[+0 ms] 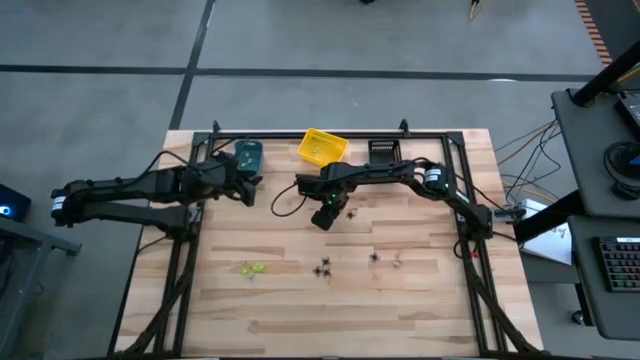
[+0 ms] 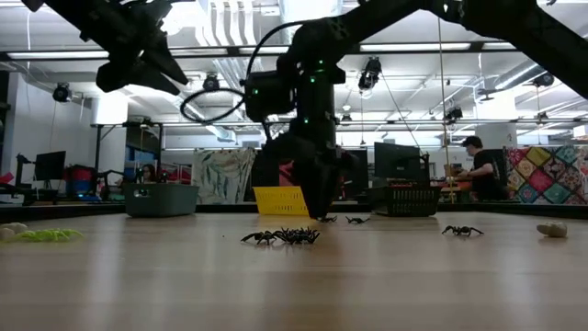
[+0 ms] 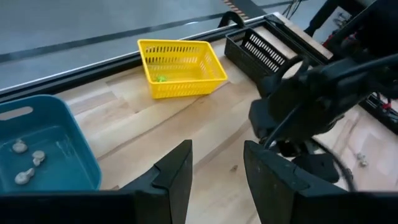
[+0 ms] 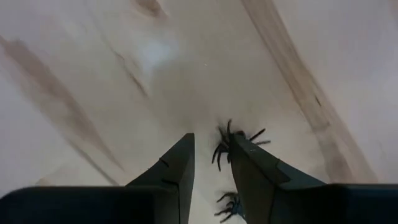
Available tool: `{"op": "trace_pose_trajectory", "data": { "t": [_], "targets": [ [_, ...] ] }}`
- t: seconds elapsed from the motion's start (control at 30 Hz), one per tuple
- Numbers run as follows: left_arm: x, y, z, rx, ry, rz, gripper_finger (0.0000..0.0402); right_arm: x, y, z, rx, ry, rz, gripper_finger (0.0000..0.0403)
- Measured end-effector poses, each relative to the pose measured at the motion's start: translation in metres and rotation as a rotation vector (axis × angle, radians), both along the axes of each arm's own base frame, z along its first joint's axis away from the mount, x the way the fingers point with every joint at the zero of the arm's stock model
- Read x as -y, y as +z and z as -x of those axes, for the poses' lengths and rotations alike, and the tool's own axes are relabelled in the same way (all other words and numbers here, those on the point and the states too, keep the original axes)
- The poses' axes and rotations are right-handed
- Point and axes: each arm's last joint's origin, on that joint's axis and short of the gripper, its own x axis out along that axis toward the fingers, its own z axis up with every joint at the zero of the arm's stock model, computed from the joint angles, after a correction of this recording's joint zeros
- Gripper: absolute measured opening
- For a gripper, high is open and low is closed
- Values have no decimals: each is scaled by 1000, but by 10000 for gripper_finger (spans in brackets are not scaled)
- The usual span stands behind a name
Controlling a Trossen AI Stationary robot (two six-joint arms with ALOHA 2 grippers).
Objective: Sort Halloween decoration
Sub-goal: Put the black spider toy into the black bin
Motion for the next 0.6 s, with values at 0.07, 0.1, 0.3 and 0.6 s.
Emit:
{"op": "trace_pose_trajectory", "data": {
  "t": [0.07,0.1,0.3,0.6],
  "targets": [
    [0,0,-1,-4,6,-4,127,0,-6,-1,-16,0,-2,98],
    [-1,-1,-1,-7,13,-7,127,0,-9,-1,-21,0,-4,97],
    [-1,-1,-3,-6,21,-13,127,0,-14,-3,-23,30,-6,59],
    [-2,-2,-3,-11,35,-21,127,0,-4,-4,14,61,-9,9]
  ]
}}
